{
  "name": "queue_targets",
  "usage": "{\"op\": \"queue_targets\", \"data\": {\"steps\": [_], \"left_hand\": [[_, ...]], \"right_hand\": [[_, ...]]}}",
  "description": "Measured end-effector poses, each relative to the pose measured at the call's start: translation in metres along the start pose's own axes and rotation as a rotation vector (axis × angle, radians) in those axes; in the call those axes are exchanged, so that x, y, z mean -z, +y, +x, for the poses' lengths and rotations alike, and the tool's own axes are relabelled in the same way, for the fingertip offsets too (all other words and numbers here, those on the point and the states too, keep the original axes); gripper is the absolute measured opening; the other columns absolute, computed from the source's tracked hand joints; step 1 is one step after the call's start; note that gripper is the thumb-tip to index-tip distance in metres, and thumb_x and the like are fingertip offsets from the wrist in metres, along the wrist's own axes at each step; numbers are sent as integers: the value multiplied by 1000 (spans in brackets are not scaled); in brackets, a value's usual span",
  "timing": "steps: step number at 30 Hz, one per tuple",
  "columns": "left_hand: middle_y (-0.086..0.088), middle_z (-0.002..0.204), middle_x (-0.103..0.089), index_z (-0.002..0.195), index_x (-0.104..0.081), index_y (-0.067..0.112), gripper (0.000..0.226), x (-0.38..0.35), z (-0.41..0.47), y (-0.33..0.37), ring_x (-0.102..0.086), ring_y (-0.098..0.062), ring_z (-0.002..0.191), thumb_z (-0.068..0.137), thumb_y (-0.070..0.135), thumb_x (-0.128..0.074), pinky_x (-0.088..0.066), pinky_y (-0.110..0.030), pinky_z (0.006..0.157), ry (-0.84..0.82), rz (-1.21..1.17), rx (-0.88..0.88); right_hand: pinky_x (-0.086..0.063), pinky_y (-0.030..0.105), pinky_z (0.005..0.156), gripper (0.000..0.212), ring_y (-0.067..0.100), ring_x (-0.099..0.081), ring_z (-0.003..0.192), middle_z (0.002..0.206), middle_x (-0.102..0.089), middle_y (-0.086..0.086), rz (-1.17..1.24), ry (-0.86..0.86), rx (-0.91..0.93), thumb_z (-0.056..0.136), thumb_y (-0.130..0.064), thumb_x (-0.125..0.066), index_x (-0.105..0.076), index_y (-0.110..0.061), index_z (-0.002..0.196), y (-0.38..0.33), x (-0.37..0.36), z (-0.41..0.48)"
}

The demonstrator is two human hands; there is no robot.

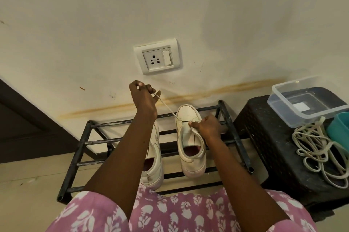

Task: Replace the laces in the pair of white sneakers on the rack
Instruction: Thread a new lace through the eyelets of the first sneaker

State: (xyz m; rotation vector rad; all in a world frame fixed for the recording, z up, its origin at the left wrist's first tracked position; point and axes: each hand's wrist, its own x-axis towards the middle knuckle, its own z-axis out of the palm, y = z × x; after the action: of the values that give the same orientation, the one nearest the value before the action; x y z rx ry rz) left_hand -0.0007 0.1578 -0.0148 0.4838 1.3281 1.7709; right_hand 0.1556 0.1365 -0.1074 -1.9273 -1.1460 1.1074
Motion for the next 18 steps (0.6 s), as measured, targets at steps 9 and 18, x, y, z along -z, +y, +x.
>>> {"op": "queue_targets", "data": {"steps": [9, 18], "left_hand": [[2, 65, -41, 78, -40, 23, 29, -21, -6, 63, -43, -12, 60, 97, 6, -26, -50, -35, 76, -66, 1, -176], [3, 64, -40, 76, -37, 22, 30, -47, -16, 113, -42, -11, 59, 94, 3, -24, -47, -31, 72, -102, 6, -263]], "right_hand": [[-47, 34, 85, 40, 25, -57, 108, 118, -62, 9, -80, 21, 112, 77, -28, -76, -65, -11, 112, -1, 1, -2], [-49, 35, 80, 36, 23, -60, 97, 108, -66, 12, -113, 48, 83, 78, -25, -76, -67, -6, 107, -4, -2, -6]]}}
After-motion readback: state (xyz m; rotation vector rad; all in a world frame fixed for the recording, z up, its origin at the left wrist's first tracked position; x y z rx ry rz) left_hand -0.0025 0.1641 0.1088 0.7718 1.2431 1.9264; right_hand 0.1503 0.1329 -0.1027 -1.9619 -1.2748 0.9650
